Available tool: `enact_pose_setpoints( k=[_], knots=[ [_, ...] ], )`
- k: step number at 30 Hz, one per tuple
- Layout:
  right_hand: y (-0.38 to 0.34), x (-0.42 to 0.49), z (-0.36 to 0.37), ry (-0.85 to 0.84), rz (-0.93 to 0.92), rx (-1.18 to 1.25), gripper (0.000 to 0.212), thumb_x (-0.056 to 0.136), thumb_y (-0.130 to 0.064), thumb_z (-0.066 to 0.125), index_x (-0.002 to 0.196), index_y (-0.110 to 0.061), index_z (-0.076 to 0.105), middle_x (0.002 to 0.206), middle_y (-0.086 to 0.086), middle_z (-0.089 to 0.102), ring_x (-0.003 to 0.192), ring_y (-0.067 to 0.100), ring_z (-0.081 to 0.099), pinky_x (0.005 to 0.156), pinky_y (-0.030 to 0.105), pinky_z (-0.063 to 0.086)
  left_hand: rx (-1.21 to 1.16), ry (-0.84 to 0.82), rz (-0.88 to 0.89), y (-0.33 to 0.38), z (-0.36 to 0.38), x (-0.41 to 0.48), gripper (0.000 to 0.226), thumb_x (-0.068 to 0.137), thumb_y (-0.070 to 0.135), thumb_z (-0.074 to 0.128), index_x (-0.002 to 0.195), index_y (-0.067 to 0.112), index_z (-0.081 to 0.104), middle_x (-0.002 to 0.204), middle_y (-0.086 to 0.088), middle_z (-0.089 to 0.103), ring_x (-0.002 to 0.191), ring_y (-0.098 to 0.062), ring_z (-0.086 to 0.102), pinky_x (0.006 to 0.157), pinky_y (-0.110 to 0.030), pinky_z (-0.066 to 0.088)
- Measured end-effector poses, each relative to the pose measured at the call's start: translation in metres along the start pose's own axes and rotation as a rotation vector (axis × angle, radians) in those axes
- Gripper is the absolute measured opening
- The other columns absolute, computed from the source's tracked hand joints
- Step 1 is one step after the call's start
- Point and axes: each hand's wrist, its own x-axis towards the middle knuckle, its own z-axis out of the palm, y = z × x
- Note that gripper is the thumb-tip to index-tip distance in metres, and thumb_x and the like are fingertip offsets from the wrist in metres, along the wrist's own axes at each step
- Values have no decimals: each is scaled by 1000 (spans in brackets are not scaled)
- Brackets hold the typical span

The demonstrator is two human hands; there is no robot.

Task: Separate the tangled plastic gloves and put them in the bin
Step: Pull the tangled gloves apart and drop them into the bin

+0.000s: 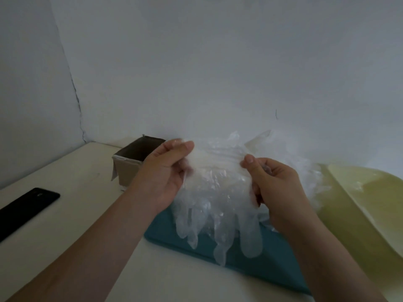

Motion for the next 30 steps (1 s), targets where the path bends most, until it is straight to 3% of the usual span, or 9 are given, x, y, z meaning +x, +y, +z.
enact_pose_setpoints(
  k=[4, 9, 14, 18, 20, 22, 25, 27, 30],
  knots=[
    [4, 1, 3, 16, 90, 112, 28, 98, -35, 66, 91, -11, 77, 56, 14, 49, 47, 23, 48, 50, 31, 48, 77, -147, -252, -11, 4, -12, 49, 76, 42, 85, 114, 12, 79, 86, -1, 70, 79, -17, 67, 76, -39, 58],
    [5, 0, 1, 50, 108, 65, 33, 99, -36, 65, 88, -7, 76, 52, 11, 48, 38, 16, 40, 38, 20, 37, 181, -195, -236, -9, 4, -14, 21, 88, 21, 73, 105, 11, 81, 89, -3, 70, 78, -17, 68, 71, -35, 60],
    [3, 2, -7, 121, -34, -86, 36, 100, -46, 60, 89, -16, 77, 56, 6, 56, 46, 18, 49, 46, 29, 45, 111, -253, -112, 15, -10, -8, 19, 94, 25, 62, 98, 9, 71, 127, -9, 74, 110, -29, 74, 85, -38, 63],
    [-15, -4, -9, -215, 39, 0, 51, 86, -60, 57, 104, -17, 76, 94, -3, 80, 87, 11, 76, 71, 24, 59, 199, -442, -162, 6, -2, -16, 18, 98, 15, 60, 103, 2, 70, 132, -22, 69, 112, -39, 72, 88, -46, 62],
    [-15, -6, -7, -431, 163, 159, 49, 88, -45, 60, 110, -4, 75, 106, 13, 79, 96, 25, 77, 78, 32, 62, 306, -459, -171, -4, 3, -19, 23, 99, 15, 63, 115, -1, 70, 129, -25, 69, 115, -40, 71, 94, -49, 60],
    [-6, -4, -7, -393, 188, 198, 31, 88, -25, 67, 103, 1, 77, 96, 18, 77, 83, 30, 75, 72, 35, 62, 477, -424, -125, -5, 3, -19, 30, 96, 24, 68, 117, 4, 73, 119, -19, 75, 112, -34, 73, 93, -47, 60],
    [5, 5, -12, -204, 213, 159, 13, 92, 1, 65, 98, -2, 76, 78, 14, 74, 65, 23, 68, 58, 30, 60, 558, -78, 55, 1, -6, -8, 26, 97, 35, 70, 98, 10, 76, 99, -8, 79, 83, -26, 72, 66, -35, 55],
    [8, 10, -14, -200, 217, 142, 25, 95, 10, 57, 98, -6, 77, 80, 13, 74, 61, 22, 65, 52, 29, 55, 873, 143, 208, 0, -20, 2, 19, 94, 41, 73, 91, 22, 75, 90, 2, 76, 78, -15, 68, 67, -32, 53],
    [9, 11, -11, -163, 209, 88, 40, 93, 13, 50, 90, -13, 80, 76, 6, 71, 52, 18, 48, 54, 25, 32, 1413, -110, 42, -17, -30, 1, 41, 78, 57, 84, 108, 36, 66, 104, 14, 66, 91, -6, 64, 79, -29, 56]
  ],
)
